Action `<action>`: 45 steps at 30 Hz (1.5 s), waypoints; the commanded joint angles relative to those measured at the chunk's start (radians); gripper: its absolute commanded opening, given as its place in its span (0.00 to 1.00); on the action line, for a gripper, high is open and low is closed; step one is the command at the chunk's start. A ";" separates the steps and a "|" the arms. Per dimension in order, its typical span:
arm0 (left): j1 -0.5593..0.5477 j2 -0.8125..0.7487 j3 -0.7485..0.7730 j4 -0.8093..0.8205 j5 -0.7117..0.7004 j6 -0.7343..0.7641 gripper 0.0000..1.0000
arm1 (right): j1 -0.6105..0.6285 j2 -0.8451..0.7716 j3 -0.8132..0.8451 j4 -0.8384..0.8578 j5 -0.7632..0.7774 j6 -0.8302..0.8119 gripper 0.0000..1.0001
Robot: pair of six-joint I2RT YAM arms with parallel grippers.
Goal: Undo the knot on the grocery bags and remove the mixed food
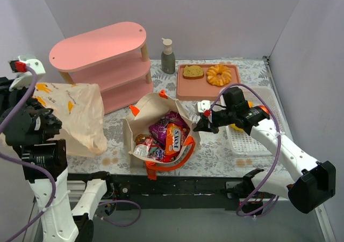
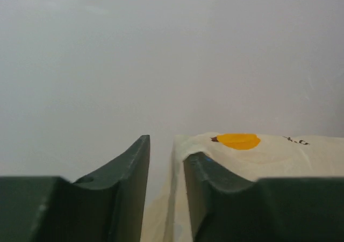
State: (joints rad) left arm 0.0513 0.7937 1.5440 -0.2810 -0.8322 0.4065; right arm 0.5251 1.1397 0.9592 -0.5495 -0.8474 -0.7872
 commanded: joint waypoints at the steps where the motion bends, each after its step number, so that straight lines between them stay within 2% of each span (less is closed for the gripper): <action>1: 0.005 0.024 -0.035 -0.282 0.004 -0.035 0.71 | -0.011 -0.005 0.049 -0.040 -0.018 0.049 0.14; 2: 0.005 0.033 -0.012 -0.296 0.031 -0.052 0.82 | -0.011 -0.006 0.053 -0.040 -0.015 0.058 0.21; 3: 0.005 0.060 0.023 -0.311 0.062 -0.095 0.87 | -0.013 -0.008 0.059 -0.041 0.004 0.069 0.27; 4: 0.005 0.079 0.060 -0.334 0.141 -0.118 0.90 | -0.014 -0.017 0.075 -0.037 0.016 0.081 0.42; 6: 0.005 0.171 0.213 -0.368 0.223 -0.176 0.95 | -0.016 -0.032 0.098 -0.026 0.043 0.124 0.51; 7: 0.004 0.205 0.272 -0.436 0.337 -0.254 0.97 | -0.017 -0.047 0.111 -0.003 0.053 0.141 0.56; 8: 0.005 0.244 0.398 -0.486 0.426 -0.296 0.98 | -0.016 -0.055 0.146 0.008 0.070 0.160 0.58; 10: 0.005 0.327 0.490 -0.622 0.598 -0.387 0.98 | -0.017 -0.061 0.186 0.046 0.079 0.196 0.65; 11: 0.007 0.344 0.510 -0.650 0.769 -0.400 0.98 | -0.017 -0.058 0.228 0.062 0.082 0.206 0.66; 14: 0.007 0.377 0.481 -0.710 0.989 -0.500 0.98 | -0.017 -0.017 0.295 0.120 0.082 0.238 0.68; 15: 0.005 0.380 0.447 -0.713 1.016 -0.526 0.95 | -0.017 0.000 0.344 0.129 0.082 0.250 0.68; 17: 0.005 0.375 0.429 -0.734 1.042 -0.545 0.72 | -0.017 0.049 0.386 0.146 0.076 0.285 0.67; 18: 0.004 0.368 0.406 -0.745 1.041 -0.543 0.56 | -0.016 0.063 0.413 0.152 0.076 0.298 0.67; 19: 0.005 0.336 0.381 -0.745 1.029 -0.535 0.24 | -0.017 0.086 0.421 0.164 0.076 0.318 0.67; 22: 0.005 0.242 0.233 -0.706 0.923 -0.474 0.00 | -0.017 0.118 0.421 0.235 0.073 0.362 0.67; 25: 0.007 0.124 0.133 -0.690 0.780 -0.433 0.00 | -0.013 0.163 0.443 0.292 0.035 0.387 0.67; 28: 0.009 0.061 0.113 -0.739 0.662 -0.419 0.00 | 0.016 0.238 0.505 0.280 0.010 0.398 0.65; 31: 0.007 -0.016 0.096 -0.787 0.627 -0.442 0.00 | 0.076 0.305 0.570 0.225 -0.001 0.364 0.63; 34: 0.009 -0.056 0.088 -0.784 0.639 -0.497 0.00 | 0.159 0.364 0.607 0.108 0.014 0.225 0.63; 35: 0.009 -0.056 0.100 -0.776 0.646 -0.518 0.15 | 0.177 0.376 0.624 0.073 0.027 0.189 0.63; 36: 0.007 -0.050 0.094 -0.749 0.663 -0.537 0.54 | 0.200 0.399 0.624 0.051 0.030 0.145 0.63; 37: 0.007 -0.033 0.084 -0.741 0.692 -0.531 0.71 | 0.207 0.408 0.618 0.042 0.033 0.141 0.62; 39: 0.009 0.005 0.061 -0.721 0.791 -0.517 0.89 | 0.213 0.434 0.602 0.039 0.042 0.184 0.61; 41: 0.007 0.074 0.048 -0.654 0.818 -0.553 0.91 | 0.213 0.449 0.605 0.042 0.050 0.215 0.61; 45: 0.010 0.217 0.071 -0.413 0.912 -0.612 0.91 | 0.213 0.480 0.638 0.055 0.057 0.259 0.61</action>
State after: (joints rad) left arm 0.0563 0.8474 1.6165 -0.9157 -0.0410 -0.1307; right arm 0.7456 1.6054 1.5360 -0.4870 -0.7990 -0.5655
